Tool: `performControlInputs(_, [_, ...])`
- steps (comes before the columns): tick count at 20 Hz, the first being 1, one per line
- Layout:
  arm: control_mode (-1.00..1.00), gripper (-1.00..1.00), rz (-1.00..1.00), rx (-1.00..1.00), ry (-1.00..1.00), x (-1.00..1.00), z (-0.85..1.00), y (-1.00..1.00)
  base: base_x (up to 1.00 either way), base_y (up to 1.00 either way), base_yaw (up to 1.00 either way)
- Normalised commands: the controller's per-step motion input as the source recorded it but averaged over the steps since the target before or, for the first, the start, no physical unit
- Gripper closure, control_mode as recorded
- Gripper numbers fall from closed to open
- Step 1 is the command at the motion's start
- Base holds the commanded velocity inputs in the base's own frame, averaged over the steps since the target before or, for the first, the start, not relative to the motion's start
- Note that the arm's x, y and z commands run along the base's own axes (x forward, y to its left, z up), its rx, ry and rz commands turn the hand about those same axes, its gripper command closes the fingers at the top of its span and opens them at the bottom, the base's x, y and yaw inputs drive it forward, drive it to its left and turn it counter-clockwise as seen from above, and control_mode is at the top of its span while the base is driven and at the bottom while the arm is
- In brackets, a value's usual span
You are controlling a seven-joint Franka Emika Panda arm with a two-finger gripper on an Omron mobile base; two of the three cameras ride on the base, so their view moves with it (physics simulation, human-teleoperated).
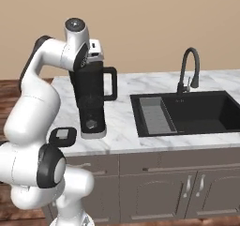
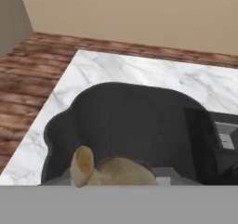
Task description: Grab the garlic and lemon wedge from the fridge, place them in the blender, close the lid, and turn on the blender to create a marinade.
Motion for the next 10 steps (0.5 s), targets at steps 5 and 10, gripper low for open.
performControlInputs(5, [-1.00,1.00,0.00,0.00,0.01,0.44,-0.34,0.03,0.00,0.00,0.00])
performControlInputs(10, [-1.00,1.00,0.00,0.00,0.02,0.50,-0.23,0.00,0.00,0.00,0.00])
